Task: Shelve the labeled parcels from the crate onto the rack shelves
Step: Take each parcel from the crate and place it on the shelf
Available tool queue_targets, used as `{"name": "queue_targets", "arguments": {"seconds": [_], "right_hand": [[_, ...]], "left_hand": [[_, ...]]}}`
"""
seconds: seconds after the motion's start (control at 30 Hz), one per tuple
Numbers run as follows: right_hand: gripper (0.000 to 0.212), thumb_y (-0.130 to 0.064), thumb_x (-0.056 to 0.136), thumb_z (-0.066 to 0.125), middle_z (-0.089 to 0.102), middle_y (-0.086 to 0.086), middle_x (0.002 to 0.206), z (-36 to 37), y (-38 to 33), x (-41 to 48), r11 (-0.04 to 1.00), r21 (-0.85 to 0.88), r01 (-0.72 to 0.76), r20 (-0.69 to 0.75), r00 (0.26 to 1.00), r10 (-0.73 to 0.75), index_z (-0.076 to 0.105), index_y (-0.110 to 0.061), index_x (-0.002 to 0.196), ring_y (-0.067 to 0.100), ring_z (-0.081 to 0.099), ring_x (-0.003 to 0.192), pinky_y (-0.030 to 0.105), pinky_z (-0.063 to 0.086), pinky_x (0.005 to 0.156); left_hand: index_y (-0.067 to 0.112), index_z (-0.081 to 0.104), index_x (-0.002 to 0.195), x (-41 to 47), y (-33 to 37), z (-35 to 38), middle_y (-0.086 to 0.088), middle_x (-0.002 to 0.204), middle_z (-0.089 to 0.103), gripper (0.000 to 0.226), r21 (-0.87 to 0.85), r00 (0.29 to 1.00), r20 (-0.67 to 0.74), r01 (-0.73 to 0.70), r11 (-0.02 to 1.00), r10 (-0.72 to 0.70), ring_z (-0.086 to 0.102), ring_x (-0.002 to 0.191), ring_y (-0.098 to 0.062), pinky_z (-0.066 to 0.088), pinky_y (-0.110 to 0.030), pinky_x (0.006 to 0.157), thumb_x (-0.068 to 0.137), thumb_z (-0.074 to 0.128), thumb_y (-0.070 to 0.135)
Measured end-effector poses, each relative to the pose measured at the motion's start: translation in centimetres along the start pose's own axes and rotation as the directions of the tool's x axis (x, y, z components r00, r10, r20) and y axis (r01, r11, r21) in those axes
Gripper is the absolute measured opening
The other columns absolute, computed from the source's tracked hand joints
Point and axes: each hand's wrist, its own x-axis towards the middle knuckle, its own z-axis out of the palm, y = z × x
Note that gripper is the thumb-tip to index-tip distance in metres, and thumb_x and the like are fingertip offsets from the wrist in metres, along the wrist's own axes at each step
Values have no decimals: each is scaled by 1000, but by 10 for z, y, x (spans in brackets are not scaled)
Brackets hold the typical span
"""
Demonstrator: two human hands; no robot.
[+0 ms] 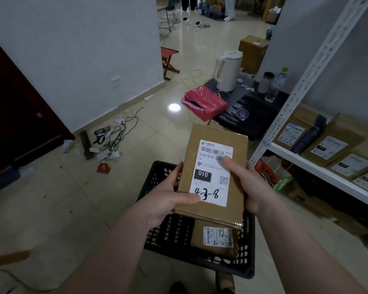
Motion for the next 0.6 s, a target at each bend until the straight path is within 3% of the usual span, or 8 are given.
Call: {"name": "queue_targets", "arguments": {"seconds": [0.1,0.3,0.4,0.5,0.6], "right_hand": [[81,-43,72,81,76,4,101,3,-9,5,1000,28,4,-76,997,-2,43,-23,140,28,73,92,49,57,82],[56,-36,80,77,78,3,94,5,0,0,995,103,11,-131,991,2,54,-20,128,25,74,86,38,56,68],[62,-36,78,79,77,5,100,2,4,-4,993,120,9,-172,985,12,52,-19,131,28,73,90,42,57,74],[61,-35,79,78,77,6,98,-6,5,-9,988,148,32,-209,978,0,52,-17,131,28,74,88,42,58,72],[61,-37,79,78,77,6,94,-21,5,-18,983,181,44,-230,973,-1,51,-18,130,28,74,86,43,59,73]], "left_hand": [[50,21,146,-4,1,0,14,117,68,103,23,1000,26,-3,1000,3,57,117,-12,35,-43,109,72,79,6],[49,21,146,-4,-4,-5,12,121,66,107,39,996,84,-20,999,17,59,115,-10,39,-39,107,66,81,12],[51,23,144,-1,-7,-5,11,122,66,106,57,993,115,0,998,-7,59,115,-11,41,-40,105,64,84,17],[50,38,138,3,-5,0,10,121,67,81,35,994,111,20,999,-23,62,112,-14,47,-43,99,70,79,34],[36,54,132,6,-2,12,8,114,70,67,-6,998,63,30,1000,-29,61,112,-17,48,-42,93,68,72,45]]}}
